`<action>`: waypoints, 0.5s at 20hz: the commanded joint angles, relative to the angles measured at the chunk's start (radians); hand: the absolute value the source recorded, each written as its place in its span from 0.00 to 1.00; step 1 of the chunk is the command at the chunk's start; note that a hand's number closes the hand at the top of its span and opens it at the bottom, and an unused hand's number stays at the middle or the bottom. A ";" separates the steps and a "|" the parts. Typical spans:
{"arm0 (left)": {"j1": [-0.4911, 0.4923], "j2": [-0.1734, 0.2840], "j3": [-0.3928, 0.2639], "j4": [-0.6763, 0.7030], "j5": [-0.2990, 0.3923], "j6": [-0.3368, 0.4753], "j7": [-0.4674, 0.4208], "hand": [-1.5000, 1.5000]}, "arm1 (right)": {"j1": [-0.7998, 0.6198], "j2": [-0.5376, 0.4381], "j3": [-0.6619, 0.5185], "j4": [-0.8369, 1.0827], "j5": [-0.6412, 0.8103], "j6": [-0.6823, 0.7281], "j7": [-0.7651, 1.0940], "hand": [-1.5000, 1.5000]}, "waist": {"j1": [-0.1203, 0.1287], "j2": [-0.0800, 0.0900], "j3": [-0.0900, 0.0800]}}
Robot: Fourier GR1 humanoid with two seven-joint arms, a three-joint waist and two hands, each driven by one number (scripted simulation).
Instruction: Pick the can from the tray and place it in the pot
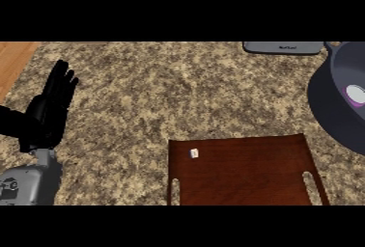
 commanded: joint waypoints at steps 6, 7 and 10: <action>0.020 -0.007 0.003 -0.011 0.007 -0.003 -0.017 0.50 | 0.079 -0.132 -0.051 0.025 -0.054 0.205 -0.032 0.00 | 0.000 0.005 0.005; -0.012 0.015 0.031 0.007 0.026 -0.010 0.010 0.50 | 0.077 -0.144 -0.060 0.029 -0.065 0.232 -0.019 0.00 | -0.006 0.005 0.005; 0.006 -0.001 0.003 -0.027 0.007 0.001 0.012 0.50 | 0.093 -0.177 -0.063 0.019 -0.071 0.268 -0.002 0.00 | -0.002 0.003 0.007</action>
